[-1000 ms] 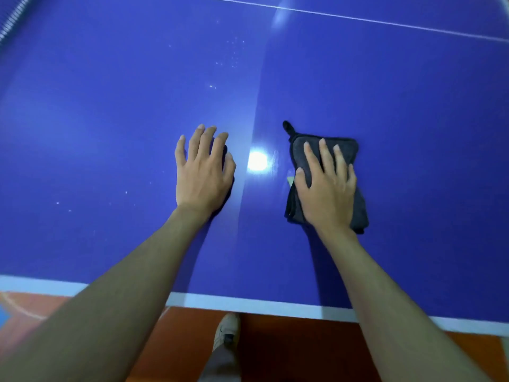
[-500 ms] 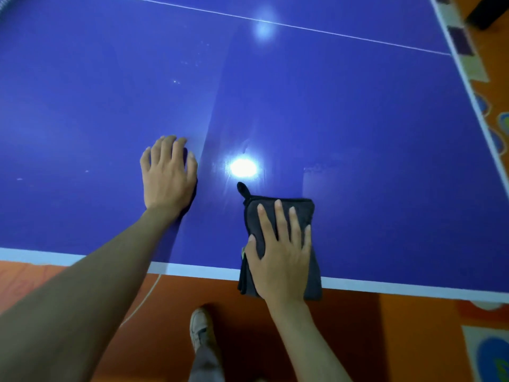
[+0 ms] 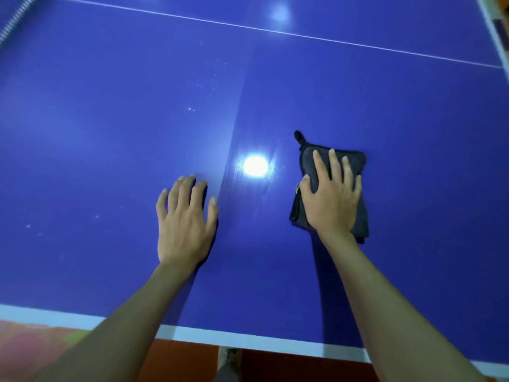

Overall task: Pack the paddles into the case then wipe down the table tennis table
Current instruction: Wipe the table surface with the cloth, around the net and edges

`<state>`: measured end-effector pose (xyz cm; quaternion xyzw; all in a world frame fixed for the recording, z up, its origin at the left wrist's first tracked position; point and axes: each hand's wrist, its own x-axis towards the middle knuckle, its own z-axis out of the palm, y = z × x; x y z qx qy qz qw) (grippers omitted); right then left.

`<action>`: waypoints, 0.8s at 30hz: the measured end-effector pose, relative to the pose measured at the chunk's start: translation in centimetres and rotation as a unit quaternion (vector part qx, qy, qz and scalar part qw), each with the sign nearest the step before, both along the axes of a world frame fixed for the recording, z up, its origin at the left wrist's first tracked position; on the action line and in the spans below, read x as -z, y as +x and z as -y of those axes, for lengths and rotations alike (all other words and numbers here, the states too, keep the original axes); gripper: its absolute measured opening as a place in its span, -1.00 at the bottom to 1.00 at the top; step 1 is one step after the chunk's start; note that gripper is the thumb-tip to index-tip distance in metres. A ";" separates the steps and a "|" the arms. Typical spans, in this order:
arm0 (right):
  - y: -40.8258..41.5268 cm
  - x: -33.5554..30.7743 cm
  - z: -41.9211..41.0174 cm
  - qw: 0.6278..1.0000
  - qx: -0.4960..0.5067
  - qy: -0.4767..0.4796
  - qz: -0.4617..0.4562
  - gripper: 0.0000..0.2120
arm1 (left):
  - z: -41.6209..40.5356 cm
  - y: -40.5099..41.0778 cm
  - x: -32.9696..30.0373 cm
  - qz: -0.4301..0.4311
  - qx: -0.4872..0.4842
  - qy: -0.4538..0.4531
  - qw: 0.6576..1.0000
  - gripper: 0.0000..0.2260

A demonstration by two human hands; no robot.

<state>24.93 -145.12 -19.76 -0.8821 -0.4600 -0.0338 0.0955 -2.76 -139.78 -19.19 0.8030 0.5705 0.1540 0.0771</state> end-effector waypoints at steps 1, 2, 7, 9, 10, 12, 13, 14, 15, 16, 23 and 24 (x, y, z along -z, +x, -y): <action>0.6 -0.1 -1.0 1.000 -0.003 0.003 -0.004 -0.44 | -0.1 0.0 0.0 -0.002 0.000 -0.003 1.000 -0.64; 1.1 -0.2 -1.8 1.000 -0.005 0.006 -0.008 -0.43 | -0.2 0.0 0.1 -0.006 0.001 -0.004 1.000 -0.64; 2.0 -0.2 -2.7 1.000 -0.018 0.014 -0.015 -0.42 | -0.1 -0.1 0.2 -0.009 0.003 0.009 1.000 -0.63; 1.9 0.1 -2.3 0.999 -0.025 0.015 -0.017 -0.42 | -0.1 -0.1 0.2 -0.004 0.004 0.018 1.000 -0.64; 1.7 0.1 -1.9 0.999 -0.027 0.015 -0.016 -0.41 | 0.0 0.0 0.2 0.001 0.007 0.021 1.000 -0.64; 0.8 0.2 -0.3 1.000 -0.026 0.014 -0.010 -0.40 | 0.0 0.0 0.0 0.017 0.019 0.028 0.999 -0.64; 0.1 0.2 0.9 1.000 -0.027 0.010 -0.009 -0.40 | 0.0 -0.1 -0.1 0.028 0.031 0.029 0.999 -0.64; -0.7 0.2 2.3 0.999 -0.033 0.006 -0.008 -0.40 | 0.1 -0.3 -0.2 0.039 0.048 0.031 0.998 -0.64; -1.5 0.2 4.0 0.999 -0.037 0.005 -0.008 -0.41 | 0.3 -0.5 -0.3 0.050 0.068 0.034 0.996 -0.65; -2.3 0.0 5.8 0.999 -0.039 0.005 -0.009 -0.42 | 0.5 -0.6 -0.4 0.059 0.089 0.039 0.994 -0.65; -7.2 0.0 19.0 0.998 -0.055 -0.032 -0.013 -0.40 | 8.6 4.5 -4.1 0.099 0.134 0.006 0.986 -0.65; -7.6 0.2 20.7 0.998 -0.061 -0.028 -0.014 -0.40 | 10.5 5.1 -4.4 0.100 0.135 -0.004 0.986 -0.65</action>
